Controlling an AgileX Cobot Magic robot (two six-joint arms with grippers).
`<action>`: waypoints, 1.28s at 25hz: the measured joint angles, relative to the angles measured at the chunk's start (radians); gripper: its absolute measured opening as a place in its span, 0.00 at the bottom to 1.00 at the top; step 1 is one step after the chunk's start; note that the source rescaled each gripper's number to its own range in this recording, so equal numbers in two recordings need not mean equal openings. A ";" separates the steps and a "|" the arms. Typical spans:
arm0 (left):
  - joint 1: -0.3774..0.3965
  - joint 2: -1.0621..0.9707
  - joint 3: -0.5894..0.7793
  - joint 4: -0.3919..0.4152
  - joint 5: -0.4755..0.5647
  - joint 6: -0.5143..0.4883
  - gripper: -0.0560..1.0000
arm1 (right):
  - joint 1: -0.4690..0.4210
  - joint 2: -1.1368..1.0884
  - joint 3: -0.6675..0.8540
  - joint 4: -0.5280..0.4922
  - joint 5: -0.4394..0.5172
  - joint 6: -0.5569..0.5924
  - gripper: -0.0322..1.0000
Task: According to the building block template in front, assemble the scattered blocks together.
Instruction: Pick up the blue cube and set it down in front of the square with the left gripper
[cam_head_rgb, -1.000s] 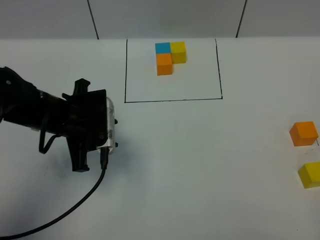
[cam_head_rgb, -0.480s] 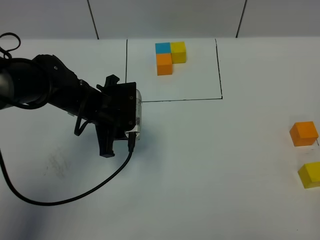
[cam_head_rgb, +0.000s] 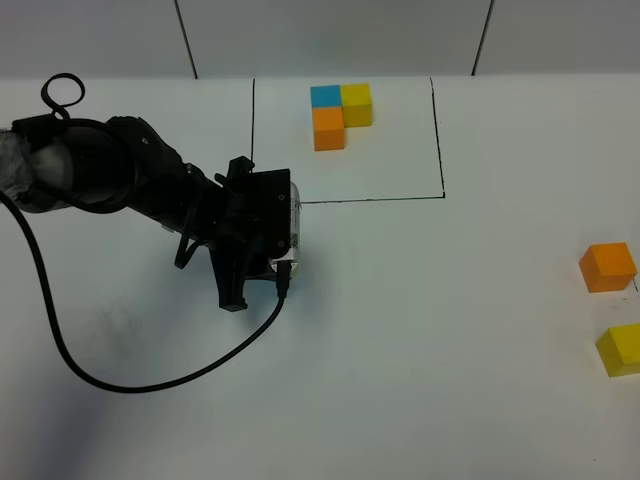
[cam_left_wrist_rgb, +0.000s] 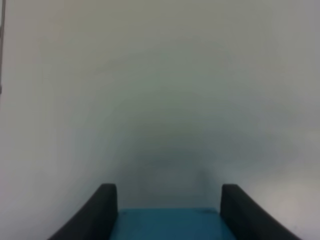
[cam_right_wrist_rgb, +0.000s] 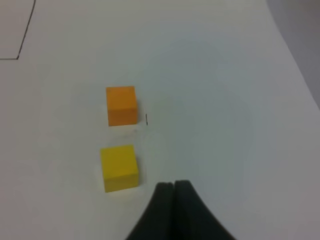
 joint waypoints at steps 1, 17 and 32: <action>0.000 0.008 -0.008 -0.005 -0.001 0.000 0.56 | 0.000 0.000 0.000 0.000 0.000 0.000 0.03; -0.033 0.085 -0.072 -0.053 -0.019 0.007 0.56 | 0.000 0.000 0.000 0.000 0.000 0.000 0.03; -0.035 0.151 -0.081 -0.111 -0.032 0.008 0.56 | 0.000 0.000 0.000 -0.004 0.000 0.000 0.03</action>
